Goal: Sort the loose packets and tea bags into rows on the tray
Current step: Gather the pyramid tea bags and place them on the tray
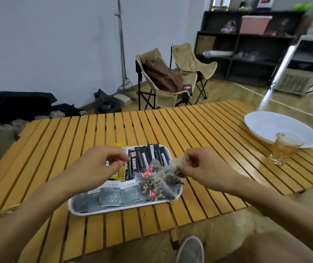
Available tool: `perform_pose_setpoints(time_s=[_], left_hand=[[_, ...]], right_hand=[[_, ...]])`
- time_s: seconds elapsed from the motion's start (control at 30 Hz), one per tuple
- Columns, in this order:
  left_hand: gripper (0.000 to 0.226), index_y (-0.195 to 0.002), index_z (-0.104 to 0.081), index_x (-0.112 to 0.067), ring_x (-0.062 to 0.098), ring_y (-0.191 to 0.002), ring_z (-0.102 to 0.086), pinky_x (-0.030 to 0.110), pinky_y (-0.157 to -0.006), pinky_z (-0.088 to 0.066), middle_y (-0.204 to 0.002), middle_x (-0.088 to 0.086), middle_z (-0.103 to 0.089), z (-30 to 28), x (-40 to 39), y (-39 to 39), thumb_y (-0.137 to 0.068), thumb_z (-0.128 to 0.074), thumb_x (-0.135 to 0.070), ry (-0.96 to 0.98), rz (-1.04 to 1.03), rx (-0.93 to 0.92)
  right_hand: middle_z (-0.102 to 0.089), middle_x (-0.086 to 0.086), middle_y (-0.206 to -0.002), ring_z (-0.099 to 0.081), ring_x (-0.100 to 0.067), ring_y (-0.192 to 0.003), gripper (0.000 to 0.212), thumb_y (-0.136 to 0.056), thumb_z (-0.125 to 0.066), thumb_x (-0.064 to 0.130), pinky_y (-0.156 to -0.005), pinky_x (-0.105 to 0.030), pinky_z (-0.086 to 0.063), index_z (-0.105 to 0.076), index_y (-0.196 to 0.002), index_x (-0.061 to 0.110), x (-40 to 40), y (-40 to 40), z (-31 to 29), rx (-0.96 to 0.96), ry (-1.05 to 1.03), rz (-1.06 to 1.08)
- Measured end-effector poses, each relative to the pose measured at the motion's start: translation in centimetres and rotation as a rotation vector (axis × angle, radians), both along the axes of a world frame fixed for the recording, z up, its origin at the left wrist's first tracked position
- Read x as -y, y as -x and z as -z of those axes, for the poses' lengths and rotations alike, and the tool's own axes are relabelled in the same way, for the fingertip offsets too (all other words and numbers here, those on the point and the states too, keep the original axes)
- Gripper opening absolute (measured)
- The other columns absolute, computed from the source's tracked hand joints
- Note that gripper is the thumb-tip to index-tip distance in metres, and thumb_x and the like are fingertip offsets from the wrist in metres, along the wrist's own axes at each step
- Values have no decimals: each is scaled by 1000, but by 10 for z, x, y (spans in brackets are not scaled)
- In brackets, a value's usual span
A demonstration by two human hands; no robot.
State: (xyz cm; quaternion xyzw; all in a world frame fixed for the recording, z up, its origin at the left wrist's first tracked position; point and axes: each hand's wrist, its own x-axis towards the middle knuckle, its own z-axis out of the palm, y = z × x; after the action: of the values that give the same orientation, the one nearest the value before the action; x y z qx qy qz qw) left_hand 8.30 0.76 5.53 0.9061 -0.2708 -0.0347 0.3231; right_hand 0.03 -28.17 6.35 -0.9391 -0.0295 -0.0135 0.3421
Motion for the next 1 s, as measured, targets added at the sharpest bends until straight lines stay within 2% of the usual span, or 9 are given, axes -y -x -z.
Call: perform_pose_setpoints(time_s=[0.13,0.23,0.33,0.4,0.53,0.67,0.73,0.83,1.0], left_hand=[[18,-99,-72,-39,-11,-91,-58,12,-69,-42,-93,-22,-70,3,-17,17,-95,-63,-23,7,-77,24],[19,-97,-71,-37,-10,-89,-59,8,-65,-42,-90,-19,-71,12,-24,26,-94,-63,-20,34,-111,16],[19,-96,-70,-35,-8,-86,-59,5,-66,-43,-86,-15,-70,25,-30,29,-93,-65,-17,51,-154,12],[19,-96,-69,-34,-6,-83,-60,5,-66,-44,-84,-13,-69,34,-33,29,-92,-66,-15,54,-194,18],[19,-93,-69,-33,-3,-80,-60,7,-64,-44,-81,-11,-69,45,-33,27,-89,-68,-15,22,-210,7],[13,-90,-68,-34,0,-78,-61,12,-64,-47,-83,-12,-67,48,-26,29,-87,-72,-22,-66,-151,-7],[7,-88,-68,-32,0,-77,-60,17,-66,-50,-82,-14,-65,49,-18,32,-85,-74,-28,-121,-93,-18],[11,-87,-69,-28,0,-76,-58,25,-69,-53,-81,-14,-63,53,0,37,-83,-76,-36,-228,-19,12],[14,-84,-70,-25,2,-75,-58,24,-66,-48,-79,-13,-66,65,24,40,-85,-74,-39,-348,45,82]], right_hand=[[-69,-3,-85,-67,-13,-76,8,-90,-66,18,-61,-27,-58,-65,-85,12,-19,-6,16,-52,93,33],[-69,-2,-83,-68,-14,-73,9,-92,-63,18,-59,-27,-58,-63,-83,16,-31,-14,35,-145,241,17],[-60,6,-80,-57,-9,-67,18,-92,-58,17,-48,-19,-38,-52,-77,25,-37,-19,49,-115,458,25],[-59,6,-81,-57,-11,-69,23,-92,-56,16,-48,-20,-35,-48,-74,28,-37,-22,52,-79,496,36],[-59,7,-82,-61,-13,-77,27,-90,-57,15,-56,-22,-44,-47,-71,30,-35,-22,54,-105,457,5],[-66,4,-96,-66,-13,-87,6,-92,-62,19,-71,-31,-61,-61,-89,24,-28,-19,52,-93,387,16],[-68,5,-102,-68,-12,-90,3,-96,-62,24,-73,-31,-63,-64,-98,24,-26,-17,50,-76,346,34],[-68,5,-105,-68,-10,-90,10,-98,-60,28,-70,-31,-63,-62,-106,24,-28,-16,44,-47,317,49],[-63,3,-116,-66,-15,-98,19,-97,-59,24,-74,-34,-63,-61,-116,25,-33,-14,40,-30,338,53]])
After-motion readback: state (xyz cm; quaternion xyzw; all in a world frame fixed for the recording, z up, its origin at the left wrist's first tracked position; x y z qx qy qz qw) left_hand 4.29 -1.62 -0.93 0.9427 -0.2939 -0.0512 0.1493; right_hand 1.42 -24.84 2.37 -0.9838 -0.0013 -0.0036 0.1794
